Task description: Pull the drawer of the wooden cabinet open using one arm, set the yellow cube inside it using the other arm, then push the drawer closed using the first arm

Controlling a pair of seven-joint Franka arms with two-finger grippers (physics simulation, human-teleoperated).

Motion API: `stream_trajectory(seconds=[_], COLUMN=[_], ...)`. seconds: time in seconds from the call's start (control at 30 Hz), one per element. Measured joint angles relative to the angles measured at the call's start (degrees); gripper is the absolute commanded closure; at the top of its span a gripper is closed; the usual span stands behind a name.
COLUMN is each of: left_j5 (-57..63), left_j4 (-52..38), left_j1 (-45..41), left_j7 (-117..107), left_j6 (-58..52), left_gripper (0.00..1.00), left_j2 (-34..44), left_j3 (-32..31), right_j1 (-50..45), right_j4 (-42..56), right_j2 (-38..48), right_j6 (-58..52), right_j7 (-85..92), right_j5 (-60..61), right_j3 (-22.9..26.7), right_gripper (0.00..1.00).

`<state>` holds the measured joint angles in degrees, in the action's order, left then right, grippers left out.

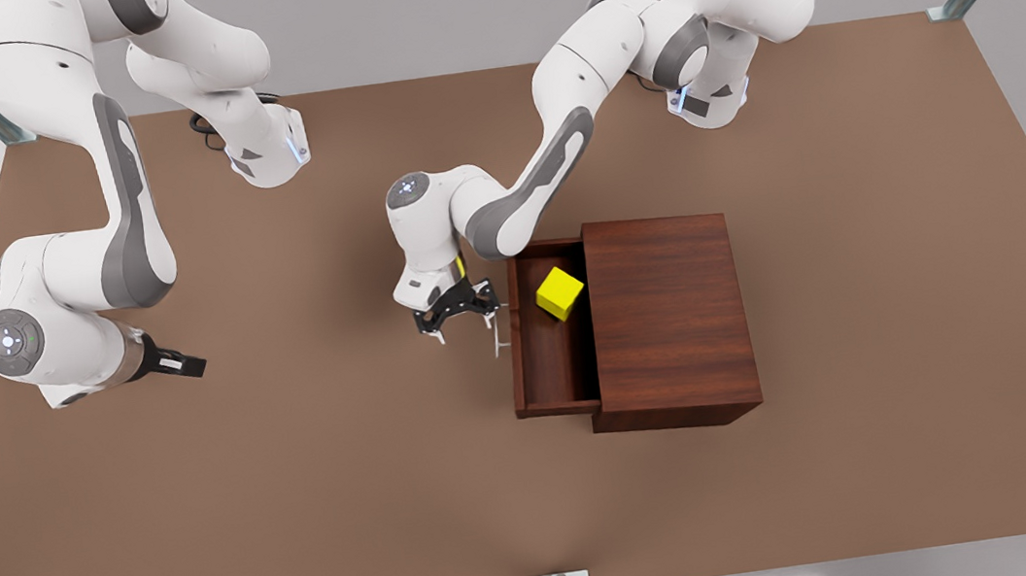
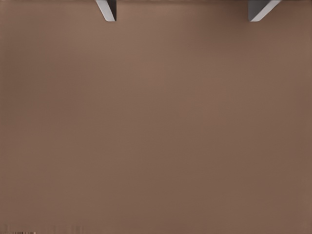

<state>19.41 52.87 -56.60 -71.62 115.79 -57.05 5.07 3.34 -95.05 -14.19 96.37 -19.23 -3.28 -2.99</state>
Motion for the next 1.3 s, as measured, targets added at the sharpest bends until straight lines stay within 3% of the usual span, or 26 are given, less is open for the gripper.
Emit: stream_trajectory(seconds=[1.3], left_j5=[-0.1], left_j4=[11.1], left_j1=[6.4], left_j7=[11.1], left_j6=[-6.7], left_gripper=[0.00], left_j2=[6.7], left_j3=[0.1], right_j1=[0.0], right_j4=[0.2], right_j2=[0.0], right_j6=[0.0], right_j7=[2.5], right_j5=[0.0], right_j3=[-0.1], right_gripper=[0.00])
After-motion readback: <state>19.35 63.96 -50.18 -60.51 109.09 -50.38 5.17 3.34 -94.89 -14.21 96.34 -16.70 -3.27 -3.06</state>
